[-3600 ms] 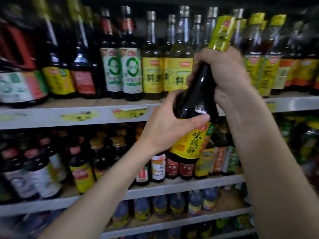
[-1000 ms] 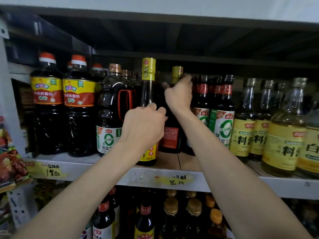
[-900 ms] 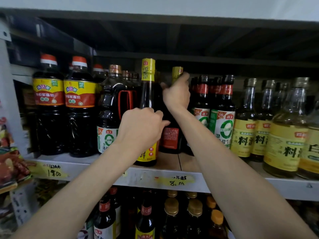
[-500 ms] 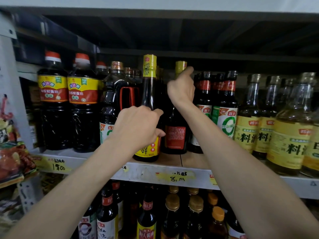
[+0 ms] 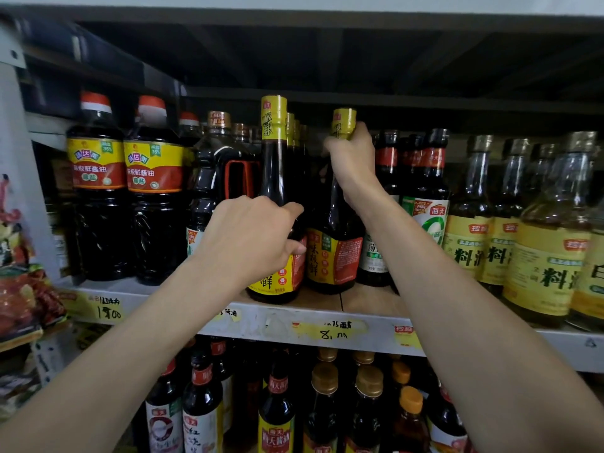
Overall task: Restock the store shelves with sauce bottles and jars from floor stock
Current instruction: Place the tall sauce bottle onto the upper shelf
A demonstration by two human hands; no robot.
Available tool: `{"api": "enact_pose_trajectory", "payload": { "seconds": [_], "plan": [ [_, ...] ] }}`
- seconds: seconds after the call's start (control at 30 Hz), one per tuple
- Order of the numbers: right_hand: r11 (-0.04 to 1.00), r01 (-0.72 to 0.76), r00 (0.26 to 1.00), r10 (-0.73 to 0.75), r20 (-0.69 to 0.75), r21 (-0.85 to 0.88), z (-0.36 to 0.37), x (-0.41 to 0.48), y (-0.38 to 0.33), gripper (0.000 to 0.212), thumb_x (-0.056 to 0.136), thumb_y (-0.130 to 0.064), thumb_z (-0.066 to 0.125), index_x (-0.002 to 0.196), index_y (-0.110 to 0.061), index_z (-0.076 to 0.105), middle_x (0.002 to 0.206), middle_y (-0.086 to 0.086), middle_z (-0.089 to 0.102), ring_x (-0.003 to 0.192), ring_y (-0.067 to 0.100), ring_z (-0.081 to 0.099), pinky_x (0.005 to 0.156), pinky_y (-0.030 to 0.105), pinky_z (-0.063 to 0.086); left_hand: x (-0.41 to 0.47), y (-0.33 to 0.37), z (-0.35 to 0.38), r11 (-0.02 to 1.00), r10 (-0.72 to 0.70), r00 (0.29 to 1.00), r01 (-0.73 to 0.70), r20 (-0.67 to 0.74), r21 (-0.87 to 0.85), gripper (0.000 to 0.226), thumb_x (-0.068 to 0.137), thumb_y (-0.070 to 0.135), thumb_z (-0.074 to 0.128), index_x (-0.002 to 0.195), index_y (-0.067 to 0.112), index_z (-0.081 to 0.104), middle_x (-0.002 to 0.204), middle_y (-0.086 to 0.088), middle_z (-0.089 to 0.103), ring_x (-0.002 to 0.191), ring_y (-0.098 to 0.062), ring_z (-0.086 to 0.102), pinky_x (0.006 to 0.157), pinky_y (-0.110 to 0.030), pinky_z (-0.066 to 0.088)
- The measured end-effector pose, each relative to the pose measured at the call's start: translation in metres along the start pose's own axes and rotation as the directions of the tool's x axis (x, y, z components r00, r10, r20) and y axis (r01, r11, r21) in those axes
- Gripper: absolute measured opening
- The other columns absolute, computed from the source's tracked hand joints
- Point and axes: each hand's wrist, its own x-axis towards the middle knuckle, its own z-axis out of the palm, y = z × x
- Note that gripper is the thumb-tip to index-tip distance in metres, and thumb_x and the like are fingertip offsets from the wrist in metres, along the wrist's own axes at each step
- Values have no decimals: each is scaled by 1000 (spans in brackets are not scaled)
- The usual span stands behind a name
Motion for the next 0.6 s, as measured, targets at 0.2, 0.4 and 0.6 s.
{"api": "enact_pose_trajectory", "payload": {
  "seconds": [0.2,0.4,0.6],
  "plan": [
    [995,-57,992,47,114,79,4,2,0,27,78,-13,58,105,-16,55,90,14,68,48,16,61,47,28,51,-2,0,0,1000,20,1000,-20,-11,23,64,87,67,44,141,33,41,88,1,69,78,-26,67,49,-26,31],
    [996,-66,971,49,236,66,0,8,1,16,85,-5,53,96,-16,52,88,21,64,59,24,65,58,27,55,-2,3,3,999,31,999,-30,-26,28,61,89,66,44,138,31,44,83,0,67,72,-27,65,48,-26,28],
    [978,-206,958,209,194,-35,-1,16,-10,16,83,-2,55,96,5,61,83,8,61,73,21,59,63,24,54,-3,1,7,999,35,998,-35,-44,9,63,86,67,40,138,32,44,78,2,65,69,-25,64,48,-25,30]
  ]
}}
